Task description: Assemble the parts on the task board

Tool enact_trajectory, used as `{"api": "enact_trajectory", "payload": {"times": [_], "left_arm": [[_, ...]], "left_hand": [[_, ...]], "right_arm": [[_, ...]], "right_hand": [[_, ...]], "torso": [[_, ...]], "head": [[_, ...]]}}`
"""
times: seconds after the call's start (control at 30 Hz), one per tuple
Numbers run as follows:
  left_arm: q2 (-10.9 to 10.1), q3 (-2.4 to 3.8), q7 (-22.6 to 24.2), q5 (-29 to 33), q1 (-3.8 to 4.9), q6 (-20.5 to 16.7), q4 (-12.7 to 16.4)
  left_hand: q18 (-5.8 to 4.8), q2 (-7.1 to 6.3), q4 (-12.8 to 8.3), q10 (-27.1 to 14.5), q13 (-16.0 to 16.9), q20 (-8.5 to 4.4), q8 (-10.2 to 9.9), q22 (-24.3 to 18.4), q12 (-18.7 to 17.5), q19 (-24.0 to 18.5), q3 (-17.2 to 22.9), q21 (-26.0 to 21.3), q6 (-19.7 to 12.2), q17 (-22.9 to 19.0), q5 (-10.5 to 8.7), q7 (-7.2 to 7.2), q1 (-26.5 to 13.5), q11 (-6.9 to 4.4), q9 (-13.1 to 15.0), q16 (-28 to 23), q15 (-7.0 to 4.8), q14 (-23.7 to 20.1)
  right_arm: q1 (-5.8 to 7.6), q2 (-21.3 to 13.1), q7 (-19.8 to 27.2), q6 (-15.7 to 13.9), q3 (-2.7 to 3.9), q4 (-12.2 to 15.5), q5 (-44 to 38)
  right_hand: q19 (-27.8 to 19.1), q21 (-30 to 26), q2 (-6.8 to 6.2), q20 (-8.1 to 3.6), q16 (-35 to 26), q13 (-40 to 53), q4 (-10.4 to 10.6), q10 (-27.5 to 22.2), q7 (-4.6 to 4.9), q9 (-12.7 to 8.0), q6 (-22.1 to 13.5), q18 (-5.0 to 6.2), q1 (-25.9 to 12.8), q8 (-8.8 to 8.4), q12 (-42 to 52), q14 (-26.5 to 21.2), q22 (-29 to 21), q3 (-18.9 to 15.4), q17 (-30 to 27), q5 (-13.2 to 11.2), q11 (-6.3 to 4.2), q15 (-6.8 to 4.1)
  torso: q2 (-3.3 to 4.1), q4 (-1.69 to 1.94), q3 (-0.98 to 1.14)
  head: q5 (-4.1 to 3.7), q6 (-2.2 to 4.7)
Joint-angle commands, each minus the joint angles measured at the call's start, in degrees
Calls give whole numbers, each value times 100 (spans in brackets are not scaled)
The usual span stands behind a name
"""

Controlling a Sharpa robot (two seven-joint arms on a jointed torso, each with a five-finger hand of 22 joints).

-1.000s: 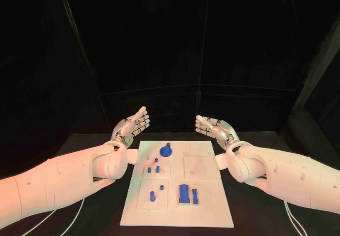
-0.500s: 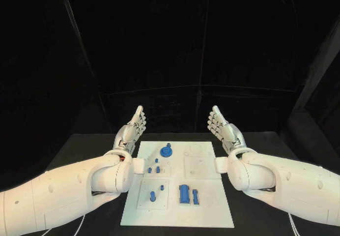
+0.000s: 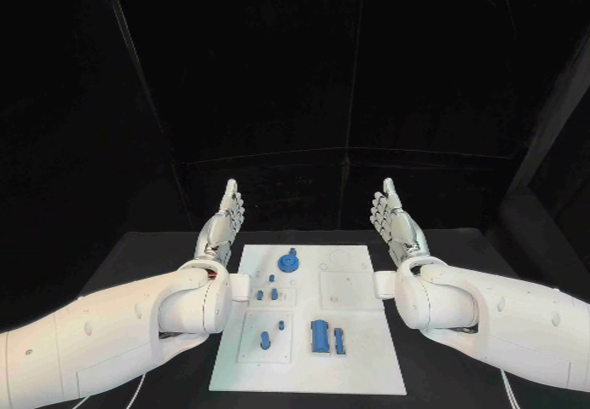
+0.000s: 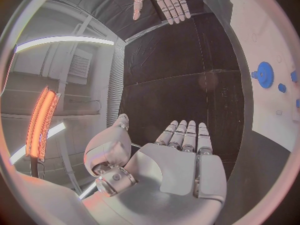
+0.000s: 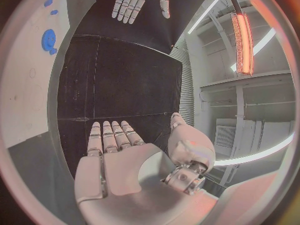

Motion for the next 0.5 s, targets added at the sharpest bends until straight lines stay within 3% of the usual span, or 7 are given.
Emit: {"api": "enact_trajectory", "payload": {"times": [0.03,0.1,0.3,0.33,0.37,0.4,0.5], "left_arm": [[-3,9,28,-104,8,-66,11],[-3,9,28,-104,8,-66,11],[-3,9,28,-104,8,-66,11],[-3,9,28,-104,8,-66,11],[-3,9,28,-104,8,-66,11],[-3,9,28,-104,8,-66,11],[-3,9,28,-104,8,-66,11]], "left_hand": [[-120,-1,2,-292,-8,-32,-23,-30,-40,-205,-46,-23,-276,-10,-22,-3,-389,-2,-10,-39,-5,-273],[-120,-1,2,-328,-8,-32,-23,-30,-40,-637,-46,-23,-316,-10,-22,-3,-446,-2,-10,-39,-5,-300],[-120,-1,2,-435,-8,-32,-23,-30,-40,-637,-46,-23,-430,-10,-22,-3,-596,-2,-10,-39,-5,-415],[-120,-1,2,-884,-8,-32,-23,-30,-40,-637,-46,-23,-852,-10,-22,-3,-704,-2,-10,-39,-5,-831],[-120,-1,2,-884,-8,-32,-23,-30,-40,-637,-46,-23,-852,-10,-22,-3,-1187,-2,-10,-39,-5,-831],[-120,-1,2,-884,-8,-32,-23,-30,-40,-637,-46,-23,-852,-10,-22,-3,-1187,-2,-10,-39,-5,-831],[-120,-1,2,-884,-8,-32,-23,-30,-40,-637,-46,-23,-852,-10,-22,-3,-1187,-2,-10,-39,-5,-831]], "right_arm": [[9,-1,94,-66,6,15,19],[9,-1,94,-66,6,15,19],[9,-1,94,-66,6,15,19],[9,-1,94,-66,6,15,19],[9,-1,94,-66,6,15,19],[9,-1,94,-66,6,15,19],[9,-1,94,-66,6,15,19]], "right_hand": [[-297,-38,-2,-9,-27,-8,12,-317,-6,-6,-287,-81,-447,-22,-21,-333,-14,54,-7,-36,1,0],[-333,-38,-2,-9,-27,-8,12,-354,-6,-6,-325,-81,-517,-22,-21,-384,-14,54,-7,-36,1,0],[-455,-38,-2,-9,-27,-8,12,-490,-6,-6,-446,-81,-704,-22,-21,-521,-14,54,-7,-36,1,0],[-473,-38,-2,-9,-27,-8,12,-498,-6,-6,-455,-81,-730,-22,-21,-532,-14,54,-7,-36,1,0],[-897,-38,-2,-9,-27,-8,12,-550,-6,-6,-876,-81,-787,-22,-21,-580,-14,54,-7,-36,1,0],[-897,-38,-2,-9,-27,-8,12,-968,-6,-6,-876,-81,-888,-22,-21,-1019,-14,54,-7,-36,1,0],[-897,-38,-2,-9,-27,-8,12,-968,-6,-6,-876,-81,-1382,-22,-21,-1019,-14,54,-7,-36,1,0]], "torso": [[0,-1,0],[0,-1,0],[0,-1,0],[0,-1,0],[0,-1,0],[0,-1,0],[0,-1,0]], "head": [[-1,-1],[-1,-1],[-1,-1],[-1,-1],[-1,-1],[-1,-1],[-1,-1]]}}
